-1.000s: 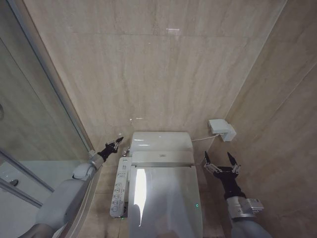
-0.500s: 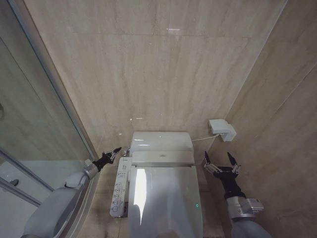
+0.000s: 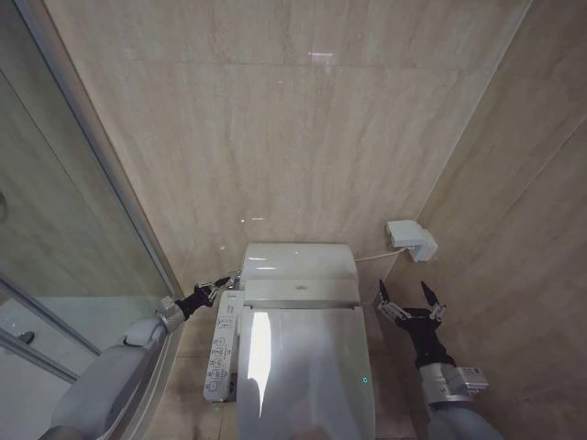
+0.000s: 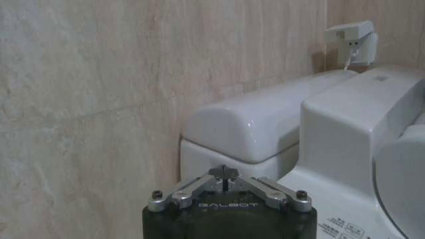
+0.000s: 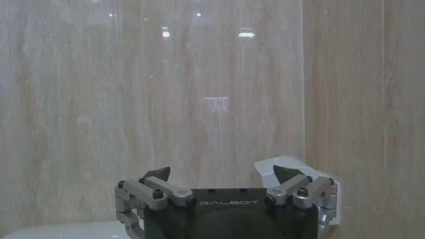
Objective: Open the toilet lid, clean the toilet bowl with a toilet brush, close the toilet lid, and flush.
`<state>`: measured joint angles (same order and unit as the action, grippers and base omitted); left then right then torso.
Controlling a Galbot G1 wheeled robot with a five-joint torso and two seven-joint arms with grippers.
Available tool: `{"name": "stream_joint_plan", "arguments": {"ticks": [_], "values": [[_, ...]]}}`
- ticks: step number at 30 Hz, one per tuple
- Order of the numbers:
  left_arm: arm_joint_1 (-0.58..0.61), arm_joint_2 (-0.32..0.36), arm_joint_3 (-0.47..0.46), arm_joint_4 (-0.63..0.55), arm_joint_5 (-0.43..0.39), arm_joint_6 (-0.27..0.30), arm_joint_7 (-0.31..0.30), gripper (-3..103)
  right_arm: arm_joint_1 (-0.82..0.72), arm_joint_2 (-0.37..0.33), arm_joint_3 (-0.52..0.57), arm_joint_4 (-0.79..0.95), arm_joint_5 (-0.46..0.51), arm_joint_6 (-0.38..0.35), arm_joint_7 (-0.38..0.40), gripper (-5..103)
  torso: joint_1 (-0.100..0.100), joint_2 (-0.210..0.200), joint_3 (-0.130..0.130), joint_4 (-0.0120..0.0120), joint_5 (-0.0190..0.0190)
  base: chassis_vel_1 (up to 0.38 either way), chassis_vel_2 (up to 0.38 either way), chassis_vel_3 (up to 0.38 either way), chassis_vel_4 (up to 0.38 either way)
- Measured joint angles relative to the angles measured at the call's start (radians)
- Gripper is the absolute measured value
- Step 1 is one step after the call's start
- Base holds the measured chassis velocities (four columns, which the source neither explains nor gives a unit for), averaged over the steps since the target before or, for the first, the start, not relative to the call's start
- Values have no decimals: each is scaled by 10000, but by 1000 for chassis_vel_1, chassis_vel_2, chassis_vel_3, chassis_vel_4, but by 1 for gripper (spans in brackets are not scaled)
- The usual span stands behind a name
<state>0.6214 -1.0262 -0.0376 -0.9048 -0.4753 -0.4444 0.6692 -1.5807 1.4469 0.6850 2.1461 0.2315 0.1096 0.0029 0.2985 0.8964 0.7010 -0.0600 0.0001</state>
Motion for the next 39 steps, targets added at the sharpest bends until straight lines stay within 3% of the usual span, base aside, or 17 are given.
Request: {"name": "stream_joint_plan", "arguments": {"ticks": [39], "values": [[-779,-686,16,1961,211,3,1023,0,0,0,0,0,0,0,0,100,-1,0,-2,0,-2,0,0,0,0]]}}
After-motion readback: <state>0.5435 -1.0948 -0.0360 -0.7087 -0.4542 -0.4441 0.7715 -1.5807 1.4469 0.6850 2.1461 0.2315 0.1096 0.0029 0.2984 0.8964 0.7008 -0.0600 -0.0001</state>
